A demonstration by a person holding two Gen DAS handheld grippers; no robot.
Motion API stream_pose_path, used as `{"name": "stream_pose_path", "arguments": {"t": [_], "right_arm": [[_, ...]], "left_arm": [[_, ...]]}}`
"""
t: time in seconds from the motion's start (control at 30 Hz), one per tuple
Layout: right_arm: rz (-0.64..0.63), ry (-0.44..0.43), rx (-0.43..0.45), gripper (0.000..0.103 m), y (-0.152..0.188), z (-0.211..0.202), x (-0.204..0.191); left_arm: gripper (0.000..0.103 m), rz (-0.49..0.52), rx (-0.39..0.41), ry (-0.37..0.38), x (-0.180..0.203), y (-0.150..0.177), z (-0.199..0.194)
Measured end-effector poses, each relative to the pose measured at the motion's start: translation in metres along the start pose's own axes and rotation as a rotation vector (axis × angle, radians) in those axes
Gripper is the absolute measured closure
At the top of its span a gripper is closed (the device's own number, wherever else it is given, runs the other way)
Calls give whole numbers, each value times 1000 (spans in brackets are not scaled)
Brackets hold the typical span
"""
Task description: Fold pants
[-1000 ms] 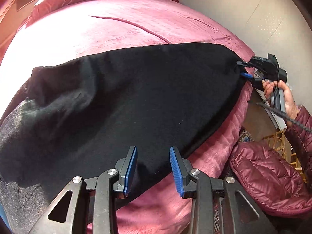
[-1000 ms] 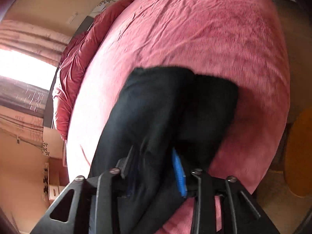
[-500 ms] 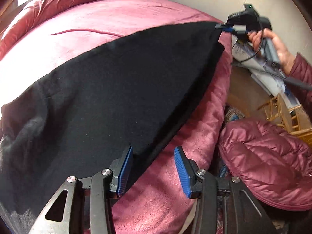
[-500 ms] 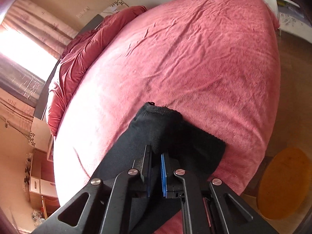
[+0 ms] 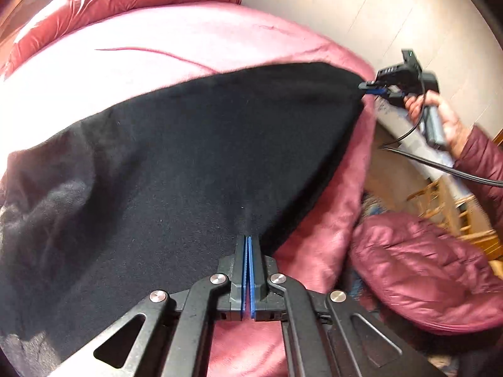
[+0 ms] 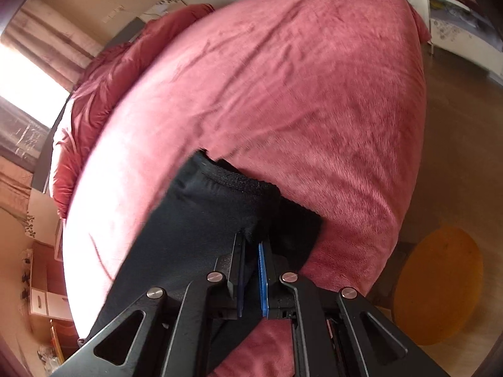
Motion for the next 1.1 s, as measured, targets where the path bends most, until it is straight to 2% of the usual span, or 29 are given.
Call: {"name": "stream_pose_path", "arguments": {"t": [0.1,0.17,0.2,0.27,0.37,0.47,0.57,0.6,0.67,0.73,0.77,0.83,0.9,0.93,1.1], "right_arm": [[-17,14,22,96,0,-14,4],[3,64,1,98,5,-7,21],[19,104,-11,103,7,0,34],[59,143,-40,103,11,11,53],[84,137,-53,103,16,12,63],[124,43,-24,100,14,0,58],[140,-13,17,99,8,-13,53],[151,-26,19,97,6,-14,51],[159,-42,16,82,4,-14,44],[169,-41,-6,73,5,-4,39],[166,-29,-16,73,6,2,37],[164,-22,-41,73,7,14,33],[146,6,-51,82,8,21,28],[128,19,-43,91,7,20,26],[46,65,7,94,2,-3,22]], "left_arm": [[103,-39,20,52,-1,2,-7],[103,-49,2,59,-3,6,-2],[103,-52,-15,75,-2,9,3],[103,-46,-34,70,-1,12,11],[103,-71,-63,84,1,17,26],[103,-69,-78,82,5,19,32],[103,-72,-91,75,8,19,39],[103,-76,-89,75,5,21,36],[103,-88,-78,78,5,22,34],[103,-96,-64,77,1,20,28],[103,-100,-58,78,1,19,27],[103,-109,-49,74,-6,22,17],[103,-116,-43,75,-9,23,14],[103,-118,-38,73,-11,24,10],[103,-177,52,74,-34,19,-35]]}}
Point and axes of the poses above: each gripper's, at about its wrist camera, not at the fingertips, and z roughly the way its jaws point, x to its right, y to its underside, the point moved 10 cm from there along z, roughly the way its jaws point, and after that the axes turned 1 degree about z, right-handed, at the moved point
